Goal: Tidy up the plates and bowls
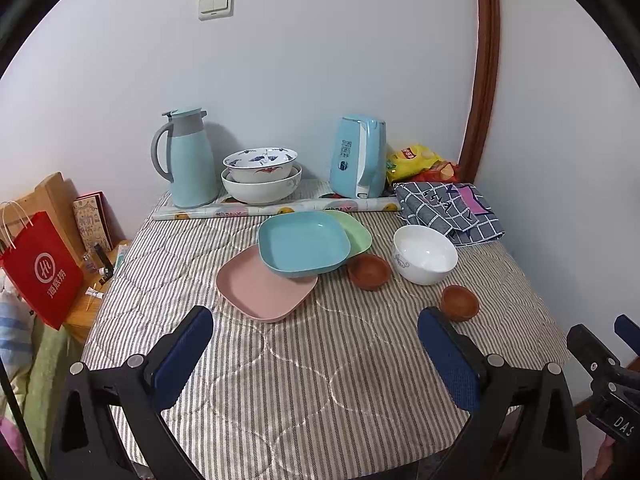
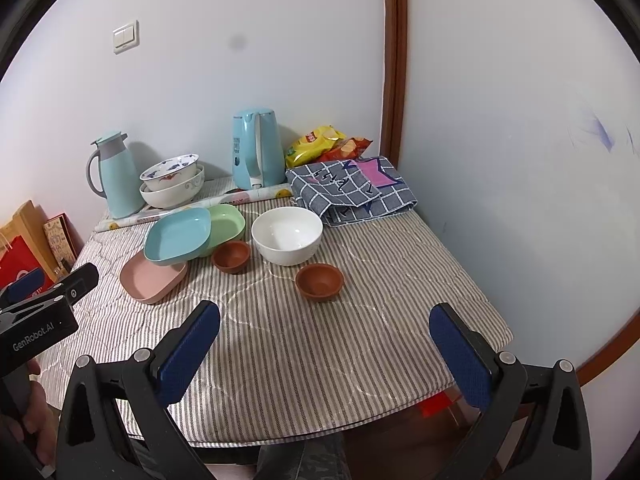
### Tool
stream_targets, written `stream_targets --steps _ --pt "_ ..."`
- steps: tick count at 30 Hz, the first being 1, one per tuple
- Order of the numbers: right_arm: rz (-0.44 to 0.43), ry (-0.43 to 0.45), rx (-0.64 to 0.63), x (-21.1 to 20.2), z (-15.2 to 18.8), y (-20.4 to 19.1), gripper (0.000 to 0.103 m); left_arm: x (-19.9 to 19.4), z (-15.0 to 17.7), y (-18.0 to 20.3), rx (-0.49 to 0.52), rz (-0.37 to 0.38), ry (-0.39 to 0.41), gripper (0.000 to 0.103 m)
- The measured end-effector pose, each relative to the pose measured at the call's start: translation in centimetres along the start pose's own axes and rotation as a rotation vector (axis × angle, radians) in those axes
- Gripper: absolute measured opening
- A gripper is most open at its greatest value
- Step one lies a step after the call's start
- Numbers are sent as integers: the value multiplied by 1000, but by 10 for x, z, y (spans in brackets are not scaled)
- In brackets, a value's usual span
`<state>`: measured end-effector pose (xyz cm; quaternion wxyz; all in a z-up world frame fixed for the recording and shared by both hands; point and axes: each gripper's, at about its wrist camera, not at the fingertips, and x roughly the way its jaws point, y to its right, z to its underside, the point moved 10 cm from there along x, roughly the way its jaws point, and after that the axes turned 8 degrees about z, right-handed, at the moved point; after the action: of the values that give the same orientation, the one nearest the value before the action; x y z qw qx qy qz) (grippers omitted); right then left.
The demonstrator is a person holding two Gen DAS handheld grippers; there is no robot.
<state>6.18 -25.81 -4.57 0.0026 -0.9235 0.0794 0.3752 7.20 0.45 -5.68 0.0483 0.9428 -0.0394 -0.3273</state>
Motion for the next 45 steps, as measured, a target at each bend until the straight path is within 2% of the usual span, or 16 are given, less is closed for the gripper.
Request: stream_targets --steps 45 --pt "-16 10 9 -6 -1 -5 103 -3 -1 -5 -5 -4 5 103"
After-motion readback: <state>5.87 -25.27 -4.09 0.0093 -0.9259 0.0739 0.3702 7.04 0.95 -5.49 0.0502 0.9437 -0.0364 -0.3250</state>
